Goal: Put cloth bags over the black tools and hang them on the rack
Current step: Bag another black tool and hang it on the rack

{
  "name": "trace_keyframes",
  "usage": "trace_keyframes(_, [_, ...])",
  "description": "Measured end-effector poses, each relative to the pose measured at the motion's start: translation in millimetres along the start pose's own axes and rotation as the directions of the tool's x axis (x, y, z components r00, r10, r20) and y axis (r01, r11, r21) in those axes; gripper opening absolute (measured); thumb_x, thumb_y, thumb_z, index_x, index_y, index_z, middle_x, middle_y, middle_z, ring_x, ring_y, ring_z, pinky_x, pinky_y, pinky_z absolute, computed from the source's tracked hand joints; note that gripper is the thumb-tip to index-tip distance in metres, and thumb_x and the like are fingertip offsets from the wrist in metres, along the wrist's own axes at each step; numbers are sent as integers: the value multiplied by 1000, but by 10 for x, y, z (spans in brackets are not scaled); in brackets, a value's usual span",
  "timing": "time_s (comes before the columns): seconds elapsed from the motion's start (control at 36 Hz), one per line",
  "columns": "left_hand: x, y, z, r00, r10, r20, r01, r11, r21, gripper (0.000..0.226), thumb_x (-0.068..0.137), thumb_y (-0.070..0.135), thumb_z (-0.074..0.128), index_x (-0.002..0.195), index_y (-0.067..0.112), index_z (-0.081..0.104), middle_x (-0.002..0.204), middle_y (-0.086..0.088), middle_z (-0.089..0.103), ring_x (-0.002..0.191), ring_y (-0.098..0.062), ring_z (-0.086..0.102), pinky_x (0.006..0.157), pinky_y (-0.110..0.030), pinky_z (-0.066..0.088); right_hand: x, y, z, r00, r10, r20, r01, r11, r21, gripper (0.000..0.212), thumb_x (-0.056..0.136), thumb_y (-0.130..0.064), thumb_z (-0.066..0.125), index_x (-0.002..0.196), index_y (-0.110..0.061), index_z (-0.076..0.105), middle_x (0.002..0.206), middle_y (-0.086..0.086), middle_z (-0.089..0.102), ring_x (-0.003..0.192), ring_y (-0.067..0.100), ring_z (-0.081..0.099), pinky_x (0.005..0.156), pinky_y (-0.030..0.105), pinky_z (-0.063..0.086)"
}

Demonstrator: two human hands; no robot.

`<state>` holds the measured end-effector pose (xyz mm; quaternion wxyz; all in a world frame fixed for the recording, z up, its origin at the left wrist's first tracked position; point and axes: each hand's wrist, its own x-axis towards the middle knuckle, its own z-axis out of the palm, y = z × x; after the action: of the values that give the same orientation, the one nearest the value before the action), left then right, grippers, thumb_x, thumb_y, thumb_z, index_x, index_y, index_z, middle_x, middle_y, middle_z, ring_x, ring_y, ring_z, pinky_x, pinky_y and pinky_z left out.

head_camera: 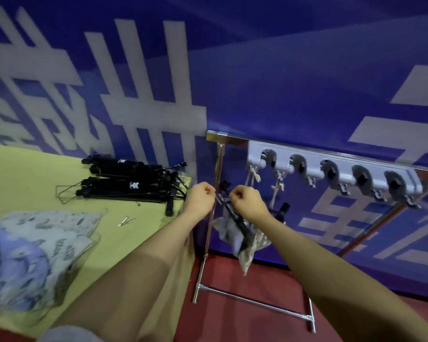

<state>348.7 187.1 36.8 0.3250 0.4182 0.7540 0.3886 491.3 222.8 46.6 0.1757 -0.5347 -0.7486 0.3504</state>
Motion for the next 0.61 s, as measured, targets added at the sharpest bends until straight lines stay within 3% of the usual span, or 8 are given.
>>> trace_keyframes(0.14, [-90, -302, -636, 999, -27, -44, 28, 999, 18, 16, 90, 9, 54, 78, 15, 62, 93, -20, 70, 88, -35, 67, 83, -42, 55, 60, -419, 448, 998, -43, 43, 42, 999, 26, 20, 94, -18, 50, 82, -8, 61, 75, 13, 66, 72, 29, 61, 73, 44, 51])
trace_keyframes(0.33, [-173, -930, -1551, 991, -94, -90, 101, 992, 73, 18, 90, 11, 52, 77, 19, 61, 93, -12, 71, 91, -30, 66, 83, -37, 54, 52, -1013, 1307, 994, -54, 98, 47, 996, 73, 18, 91, -14, 49, 79, -13, 62, 64, 0, 59, 71, 28, 64, 73, 47, 56])
trace_keyframes(0.53, [-219, -1535, -2284, 982, -149, -117, 162, 981, 110, 20, 94, 11, 48, 101, 8, 66, 105, -9, 67, 98, -25, 61, 76, -24, 43, -12, -1513, 2135, 981, -74, 181, 58, 994, 94, 16, 92, -10, 48, 83, -11, 62, 69, 1, 61, 61, 11, 57, 65, 32, 50])
trace_keyframes(0.61, [-221, -1823, -2562, 980, -170, -108, 180, 979, 91, 20, 94, 12, 49, 104, 7, 66, 111, -10, 66, 102, -25, 60, 82, -26, 45, 6, -1658, 2465, 969, -88, 232, 67, 993, 99, 18, 91, -10, 52, 77, -17, 60, 68, 0, 61, 64, 18, 60, 69, 37, 53])
